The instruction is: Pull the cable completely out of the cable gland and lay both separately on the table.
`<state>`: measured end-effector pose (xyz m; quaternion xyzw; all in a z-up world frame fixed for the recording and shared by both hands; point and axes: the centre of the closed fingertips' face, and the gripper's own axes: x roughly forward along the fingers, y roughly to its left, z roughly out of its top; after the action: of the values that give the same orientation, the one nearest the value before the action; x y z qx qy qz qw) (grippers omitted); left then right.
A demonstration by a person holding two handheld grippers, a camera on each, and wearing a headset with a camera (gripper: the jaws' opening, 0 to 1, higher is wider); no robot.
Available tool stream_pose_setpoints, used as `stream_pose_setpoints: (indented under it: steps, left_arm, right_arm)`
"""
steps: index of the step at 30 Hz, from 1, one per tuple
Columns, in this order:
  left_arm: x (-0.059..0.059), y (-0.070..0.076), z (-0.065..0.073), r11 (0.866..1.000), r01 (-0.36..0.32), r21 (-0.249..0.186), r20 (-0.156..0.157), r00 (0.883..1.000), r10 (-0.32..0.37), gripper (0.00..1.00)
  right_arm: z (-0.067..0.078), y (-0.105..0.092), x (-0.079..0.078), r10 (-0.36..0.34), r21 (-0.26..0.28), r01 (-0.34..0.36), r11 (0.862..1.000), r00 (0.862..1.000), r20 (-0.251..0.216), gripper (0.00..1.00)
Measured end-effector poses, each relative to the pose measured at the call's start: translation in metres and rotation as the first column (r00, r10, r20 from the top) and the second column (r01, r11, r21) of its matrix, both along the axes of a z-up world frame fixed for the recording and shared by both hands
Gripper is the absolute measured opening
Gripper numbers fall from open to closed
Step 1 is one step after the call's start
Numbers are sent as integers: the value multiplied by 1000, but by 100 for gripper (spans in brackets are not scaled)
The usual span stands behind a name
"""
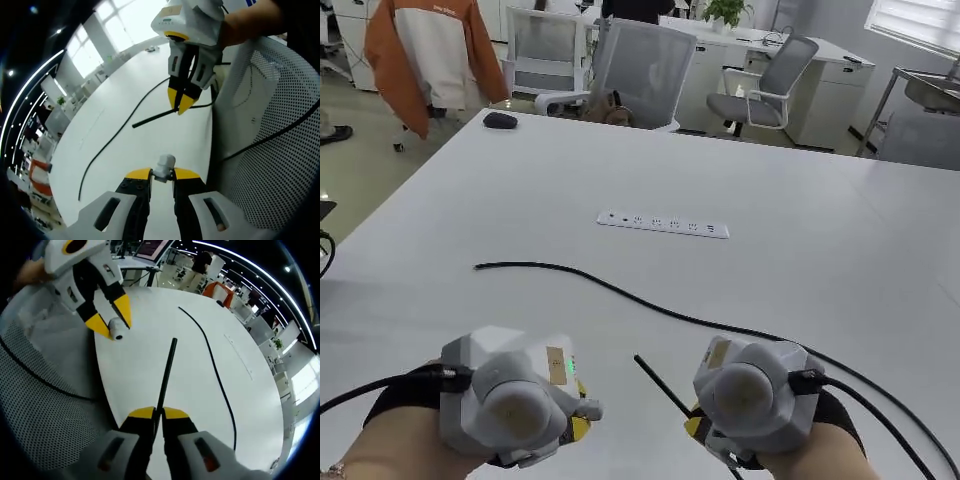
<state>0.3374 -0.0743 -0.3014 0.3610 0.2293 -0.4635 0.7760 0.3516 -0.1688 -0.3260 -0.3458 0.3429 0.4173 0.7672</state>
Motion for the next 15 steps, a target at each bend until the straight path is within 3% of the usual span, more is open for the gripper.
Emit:
stream_pose_setpoints:
  steps: [2,6,8,9,15]
  left_arm:
    - [0,2,-2,1000,0,11,-4,1000,0,17]
    - [-1,3,-3,1000,-3,14,-11,1000,3,17]
    - [-1,4,-4,1000,-3,21,-12,1000,3,17]
    - [-1,4,-4,1000,-3,21,-12,1000,3,17]
    - [-1,5,-3,1000,-8,20,-8,1000,8,17]
  right_arm:
    - [3,4,2,-1,31,2,1000,1000,-22,3]
    - [8,9,17,46,17,-46,999,999,-4,3]
    - [16,21,30,50,93,-48,995,999,-19,3]
    - [20,22,40,36,112,-32,993,999,-34,3]
    - [30,23,106,-18,142,19,990,1000,-8,4]
